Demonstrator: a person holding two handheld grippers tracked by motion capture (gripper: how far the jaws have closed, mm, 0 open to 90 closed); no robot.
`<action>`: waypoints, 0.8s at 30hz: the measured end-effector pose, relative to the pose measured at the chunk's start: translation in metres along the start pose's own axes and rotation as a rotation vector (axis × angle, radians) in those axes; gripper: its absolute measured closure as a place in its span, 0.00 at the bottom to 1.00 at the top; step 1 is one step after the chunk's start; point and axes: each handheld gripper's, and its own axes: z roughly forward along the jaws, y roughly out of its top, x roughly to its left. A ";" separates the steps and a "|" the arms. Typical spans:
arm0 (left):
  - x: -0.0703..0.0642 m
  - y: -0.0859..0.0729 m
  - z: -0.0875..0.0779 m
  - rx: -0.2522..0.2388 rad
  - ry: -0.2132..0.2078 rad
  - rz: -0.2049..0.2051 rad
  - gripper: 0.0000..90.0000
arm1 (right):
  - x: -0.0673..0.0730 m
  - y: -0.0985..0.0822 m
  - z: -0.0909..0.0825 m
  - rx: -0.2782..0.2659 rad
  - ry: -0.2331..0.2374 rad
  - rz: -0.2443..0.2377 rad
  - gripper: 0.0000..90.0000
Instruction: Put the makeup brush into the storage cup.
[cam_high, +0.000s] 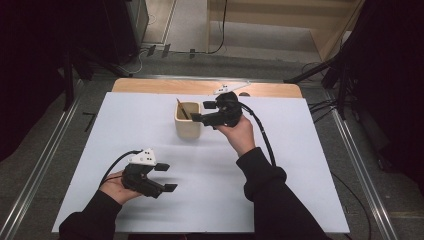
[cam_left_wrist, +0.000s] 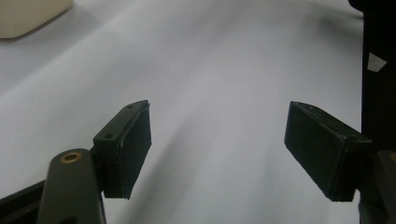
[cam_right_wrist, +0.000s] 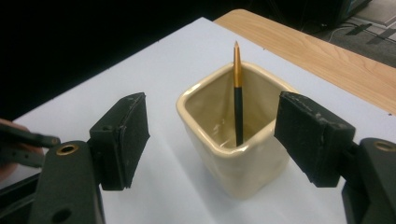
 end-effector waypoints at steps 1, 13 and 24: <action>0.000 0.000 0.000 0.002 0.000 -0.001 0.26 | 0.001 -0.001 -0.001 0.005 -0.005 -0.002 0.30; 0.001 0.000 -0.001 0.000 0.006 -0.003 0.26 | 0.003 -0.017 -0.019 0.024 0.018 -0.023 0.30; 0.003 -0.001 -0.002 0.000 0.011 -0.006 0.26 | 0.007 -0.036 -0.024 0.074 0.030 -0.043 0.28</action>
